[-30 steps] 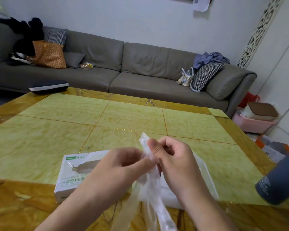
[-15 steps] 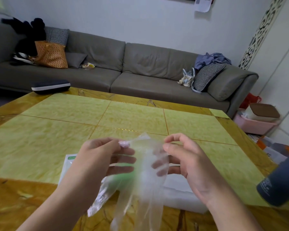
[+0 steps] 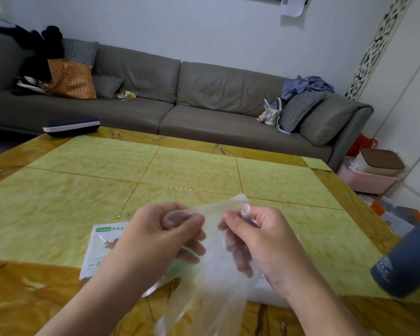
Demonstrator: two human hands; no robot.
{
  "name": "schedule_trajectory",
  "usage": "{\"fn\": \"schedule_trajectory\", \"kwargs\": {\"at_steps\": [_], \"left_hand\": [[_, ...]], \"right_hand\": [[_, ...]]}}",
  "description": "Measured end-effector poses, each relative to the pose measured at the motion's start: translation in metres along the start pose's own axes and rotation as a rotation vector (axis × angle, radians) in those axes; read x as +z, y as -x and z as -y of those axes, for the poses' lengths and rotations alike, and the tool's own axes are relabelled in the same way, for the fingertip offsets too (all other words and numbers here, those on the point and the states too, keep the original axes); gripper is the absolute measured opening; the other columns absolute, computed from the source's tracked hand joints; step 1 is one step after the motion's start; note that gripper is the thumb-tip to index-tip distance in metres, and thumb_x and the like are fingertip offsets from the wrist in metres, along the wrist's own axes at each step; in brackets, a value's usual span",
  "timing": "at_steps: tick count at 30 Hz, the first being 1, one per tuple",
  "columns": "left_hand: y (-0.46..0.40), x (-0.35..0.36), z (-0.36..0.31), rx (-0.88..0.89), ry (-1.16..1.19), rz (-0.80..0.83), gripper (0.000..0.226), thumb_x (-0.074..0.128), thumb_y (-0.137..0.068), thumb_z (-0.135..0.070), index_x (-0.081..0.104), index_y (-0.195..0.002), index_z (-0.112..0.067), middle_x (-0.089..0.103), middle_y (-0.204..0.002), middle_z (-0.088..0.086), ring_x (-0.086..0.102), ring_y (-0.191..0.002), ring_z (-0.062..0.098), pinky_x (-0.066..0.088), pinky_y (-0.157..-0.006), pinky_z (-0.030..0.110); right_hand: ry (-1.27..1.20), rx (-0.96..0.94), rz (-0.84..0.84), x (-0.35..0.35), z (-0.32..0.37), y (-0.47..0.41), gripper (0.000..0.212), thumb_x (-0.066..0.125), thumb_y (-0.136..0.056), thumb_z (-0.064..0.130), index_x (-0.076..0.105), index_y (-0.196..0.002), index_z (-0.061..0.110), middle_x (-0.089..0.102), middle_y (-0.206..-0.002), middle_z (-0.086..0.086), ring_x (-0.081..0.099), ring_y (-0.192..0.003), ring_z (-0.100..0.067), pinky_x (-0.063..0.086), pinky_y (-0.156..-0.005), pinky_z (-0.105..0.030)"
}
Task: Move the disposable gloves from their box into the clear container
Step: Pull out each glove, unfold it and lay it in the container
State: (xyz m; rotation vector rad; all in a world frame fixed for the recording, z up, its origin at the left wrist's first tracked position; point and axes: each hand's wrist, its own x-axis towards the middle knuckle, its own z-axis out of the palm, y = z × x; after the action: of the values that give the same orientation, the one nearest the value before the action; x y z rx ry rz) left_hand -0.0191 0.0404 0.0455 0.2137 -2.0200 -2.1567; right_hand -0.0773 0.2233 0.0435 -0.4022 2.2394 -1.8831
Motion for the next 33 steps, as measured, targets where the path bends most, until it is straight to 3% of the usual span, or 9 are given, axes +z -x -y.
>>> {"fn": "schedule_trajectory", "kwargs": {"at_steps": [6, 10, 15, 19, 21, 25, 27, 30, 33], "left_hand": [[-0.005, -0.008, 0.004, 0.017, 0.098, -0.114, 0.024, 0.060, -0.101, -0.010, 0.074, -0.087, 0.004, 0.068, -0.072, 0.022, 0.065, -0.057, 0.031, 0.059, -0.052, 0.036], [-0.005, -0.008, 0.005, 0.005, 0.103, -0.105, 0.028, 0.059, -0.103, -0.014, 0.074, -0.087, 0.003, 0.070, -0.075, 0.024, 0.065, -0.059, 0.031, 0.059, -0.053, 0.035], [-0.007, -0.012, 0.006, 0.020, 0.082, -0.153, 0.026, 0.060, -0.103, -0.018, 0.075, -0.091, 0.000, 0.070, -0.076, 0.021, 0.067, -0.061, 0.030, 0.059, -0.053, 0.035], [-0.005, -0.010, 0.006, 0.066, 0.010, -0.146, 0.025, 0.059, -0.103, -0.017, 0.074, -0.090, -0.002, 0.070, -0.074, 0.021, 0.067, -0.059, 0.031, 0.059, -0.054, 0.040], [-0.004, -0.008, 0.005, 0.091, -0.026, -0.151, 0.023, 0.060, -0.102, -0.016, 0.074, -0.089, -0.003, 0.070, -0.072, 0.020, 0.067, -0.056, 0.030, 0.058, -0.052, 0.038], [-0.005, -0.012, 0.006, 0.140, -0.109, -0.214, 0.022, 0.061, -0.102, -0.017, 0.074, -0.087, -0.008, 0.068, -0.064, 0.012, 0.059, -0.047, 0.023, 0.052, -0.044, 0.031], [-0.006, -0.014, 0.007, 0.146, -0.127, -0.215, 0.022, 0.061, -0.102, -0.016, 0.075, -0.086, -0.009, 0.065, -0.061, 0.011, 0.054, -0.043, 0.022, 0.046, -0.042, 0.028], [-0.004, -0.011, 0.006, 0.113, -0.130, -0.118, 0.020, 0.064, -0.100, -0.017, 0.076, -0.085, -0.009, 0.064, -0.061, 0.011, 0.050, -0.041, 0.021, 0.040, -0.042, 0.028], [-0.002, -0.005, 0.003, 0.071, -0.083, -0.030, 0.020, 0.066, -0.098, -0.017, 0.077, -0.083, -0.008, 0.063, -0.062, 0.013, 0.047, -0.041, 0.021, 0.036, -0.041, 0.026]], "right_hand": [[-0.079, -0.092, -0.157, -0.010, 0.001, -0.004, 0.026, 0.062, -0.105, 0.014, 0.071, -0.085, 0.000, 0.053, -0.058, -0.014, 0.047, -0.040, -0.026, 0.045, -0.052, -0.041], [-0.071, -0.109, -0.172, -0.014, -0.001, -0.005, 0.029, 0.056, -0.107, 0.012, 0.070, -0.085, -0.002, 0.052, -0.054, -0.014, 0.052, -0.046, -0.028, 0.050, -0.054, -0.034], [-0.059, -0.040, -0.113, -0.023, 0.003, -0.005, 0.024, 0.051, -0.104, -0.002, 0.074, -0.099, 0.005, 0.074, -0.081, -0.018, 0.070, -0.068, -0.029, 0.052, -0.056, -0.035], [-0.048, 0.029, 0.011, -0.020, 0.006, -0.002, 0.021, 0.065, -0.102, 0.031, 0.071, -0.110, 0.013, 0.078, -0.095, -0.011, 0.077, -0.084, -0.030, 0.060, -0.071, -0.040], [0.096, 0.020, 0.012, -0.015, 0.002, -0.002, 0.016, 0.074, -0.097, 0.023, 0.069, -0.110, 0.016, 0.079, -0.089, -0.010, 0.077, -0.076, -0.031, 0.062, -0.077, -0.047], [0.072, 0.008, -0.080, -0.019, 0.000, -0.006, 0.022, 0.056, -0.098, -0.015, 0.068, -0.105, 0.001, 0.077, -0.084, -0.016, 0.071, -0.062, -0.031, 0.062, -0.059, -0.040], [0.037, 0.017, -0.042, -0.028, 0.003, -0.006, 0.022, 0.055, -0.099, -0.013, 0.069, -0.110, 0.001, 0.078, -0.090, -0.016, 0.074, -0.067, -0.034, 0.062, -0.063, -0.039], [0.033, 0.016, 0.081, -0.030, 0.007, -0.003, 0.019, 0.072, -0.095, 0.007, 0.068, -0.114, 0.005, 0.079, -0.093, -0.015, 0.076, -0.082, -0.040, 0.058, -0.076, -0.043], [0.034, -0.031, 0.102, -0.021, 0.004, -0.002, 0.011, 0.076, -0.094, 0.011, 0.072, -0.101, 0.003, 0.074, -0.076, -0.017, 0.070, -0.064, -0.035, 0.055, -0.060, -0.041]]}}
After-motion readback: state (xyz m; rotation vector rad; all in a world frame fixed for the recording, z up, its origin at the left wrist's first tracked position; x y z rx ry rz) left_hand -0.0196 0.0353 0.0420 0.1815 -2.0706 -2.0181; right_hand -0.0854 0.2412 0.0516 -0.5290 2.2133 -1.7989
